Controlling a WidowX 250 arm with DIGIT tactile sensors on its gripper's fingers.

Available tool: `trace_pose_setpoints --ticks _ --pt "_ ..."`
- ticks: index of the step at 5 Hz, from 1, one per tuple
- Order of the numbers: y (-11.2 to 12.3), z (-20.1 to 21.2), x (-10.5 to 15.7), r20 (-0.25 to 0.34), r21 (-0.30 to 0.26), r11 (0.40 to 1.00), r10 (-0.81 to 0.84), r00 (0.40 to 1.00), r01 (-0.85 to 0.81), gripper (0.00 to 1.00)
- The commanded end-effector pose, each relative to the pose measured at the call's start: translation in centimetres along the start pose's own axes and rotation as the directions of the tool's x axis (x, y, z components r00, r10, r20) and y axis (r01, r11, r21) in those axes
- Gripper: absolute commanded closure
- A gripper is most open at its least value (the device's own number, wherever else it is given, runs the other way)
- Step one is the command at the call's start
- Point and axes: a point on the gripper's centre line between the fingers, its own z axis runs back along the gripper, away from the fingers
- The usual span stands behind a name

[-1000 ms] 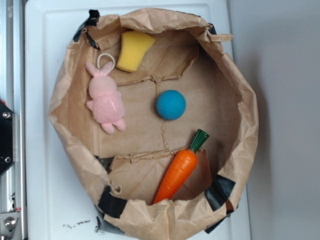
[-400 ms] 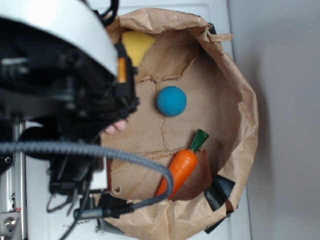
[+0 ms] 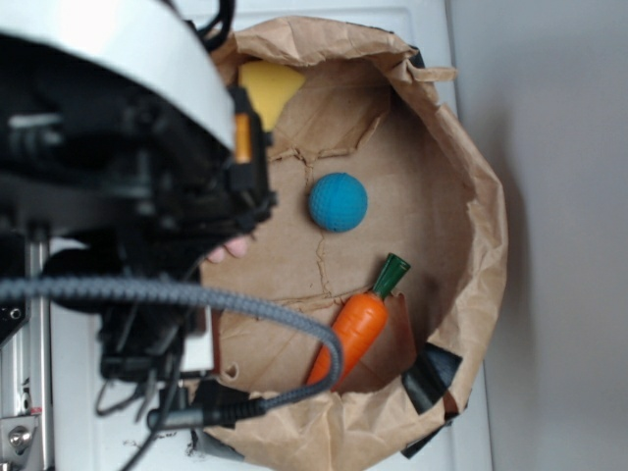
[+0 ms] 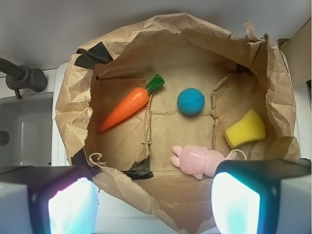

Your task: Grab the blue ball.

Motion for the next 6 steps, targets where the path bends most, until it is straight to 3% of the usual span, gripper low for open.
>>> trace_pose_setpoints --ticks 1,2,4,5,6 --pt "2.4 -8.5 4.6 0.112 0.076 0.991 0.103 0.988 -0.112 0.00" --pt "2.9 -10.9 6.1 0.116 0.099 0.984 0.136 0.984 -0.148 0.00" --pt "4.2 -12.8 7.3 0.133 0.151 0.880 0.433 0.891 -0.450 0.00" --pt "4.4 -13.3 7.2 0.178 0.176 0.861 0.450 0.875 -0.478 0.00" --pt "4.5 -15.0 5.9 0.204 0.196 0.883 0.389 0.898 -0.427 0.00"
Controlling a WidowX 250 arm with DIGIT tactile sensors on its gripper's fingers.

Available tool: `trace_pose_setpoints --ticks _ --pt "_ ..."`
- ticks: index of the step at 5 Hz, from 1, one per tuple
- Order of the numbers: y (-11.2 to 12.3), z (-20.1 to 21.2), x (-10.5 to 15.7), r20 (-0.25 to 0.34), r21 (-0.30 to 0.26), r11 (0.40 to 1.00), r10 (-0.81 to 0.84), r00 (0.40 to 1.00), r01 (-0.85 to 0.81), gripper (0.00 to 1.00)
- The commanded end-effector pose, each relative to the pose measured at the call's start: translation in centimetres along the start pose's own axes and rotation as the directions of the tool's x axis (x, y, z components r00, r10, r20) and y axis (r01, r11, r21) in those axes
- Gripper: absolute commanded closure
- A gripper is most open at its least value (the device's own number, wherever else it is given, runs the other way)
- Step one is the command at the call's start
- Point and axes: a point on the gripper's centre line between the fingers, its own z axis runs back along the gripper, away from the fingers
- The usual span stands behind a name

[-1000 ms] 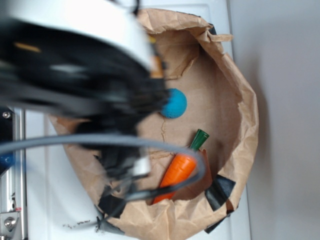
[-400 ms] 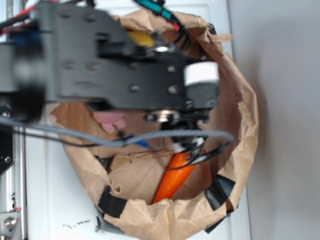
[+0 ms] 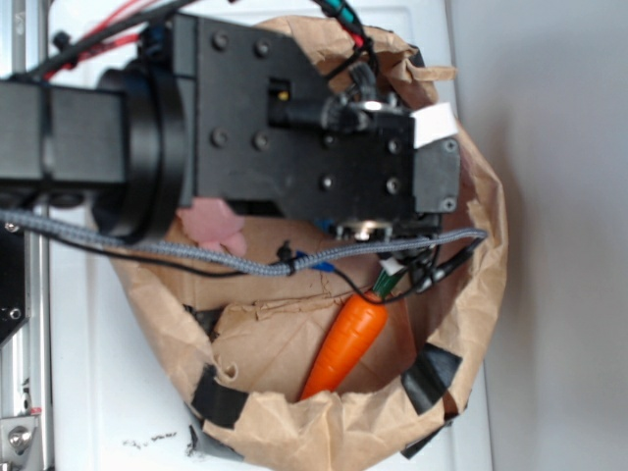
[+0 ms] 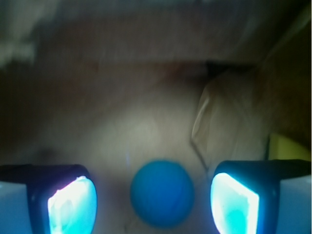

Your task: Grab the blue ball.

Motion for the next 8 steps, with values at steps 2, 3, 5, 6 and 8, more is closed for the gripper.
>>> trace_pose_setpoints --ticks 2,3,5,6,8 --pt "-0.6 -3.7 -3.3 0.138 0.016 0.990 -0.140 0.981 0.139 0.00" --pt "-0.4 -3.5 -3.9 0.143 0.010 0.990 -0.143 0.979 0.143 1.00" --pt "0.7 -2.8 -4.9 0.147 -0.001 0.988 -0.153 0.977 0.155 1.00" --pt "1.0 -0.9 -5.0 0.134 -0.036 0.987 -0.152 0.979 0.158 1.00" --pt "3.2 8.5 -4.1 -0.004 -0.137 0.977 -0.168 0.986 0.166 1.00"
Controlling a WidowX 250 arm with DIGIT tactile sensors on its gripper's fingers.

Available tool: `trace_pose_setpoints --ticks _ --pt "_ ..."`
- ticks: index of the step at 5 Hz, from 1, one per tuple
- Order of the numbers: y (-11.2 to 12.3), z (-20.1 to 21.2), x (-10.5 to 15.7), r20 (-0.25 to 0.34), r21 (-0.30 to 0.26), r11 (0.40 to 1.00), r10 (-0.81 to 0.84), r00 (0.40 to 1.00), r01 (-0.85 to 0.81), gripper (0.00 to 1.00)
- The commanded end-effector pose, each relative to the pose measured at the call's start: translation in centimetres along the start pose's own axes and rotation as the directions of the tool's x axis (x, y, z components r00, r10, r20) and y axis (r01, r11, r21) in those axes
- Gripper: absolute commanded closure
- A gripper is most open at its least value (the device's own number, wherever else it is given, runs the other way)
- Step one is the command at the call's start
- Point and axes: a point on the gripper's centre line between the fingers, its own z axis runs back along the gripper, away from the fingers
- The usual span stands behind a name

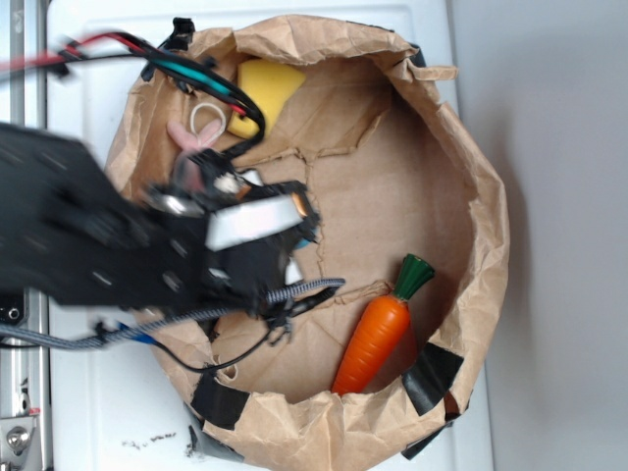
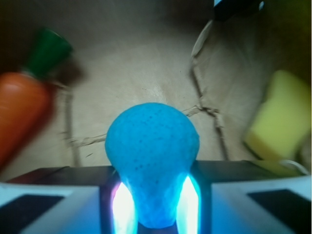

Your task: Grab the blue ball.

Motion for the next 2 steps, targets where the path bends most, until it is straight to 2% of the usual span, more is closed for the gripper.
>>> trace_pose_setpoints --ticks 1,2 --pt "1.59 7.62 1.60 0.009 -0.013 1.000 0.023 1.000 -0.023 1.00" --pt "2.10 7.73 1.58 0.015 -0.023 1.000 0.020 1.000 -0.019 1.00"
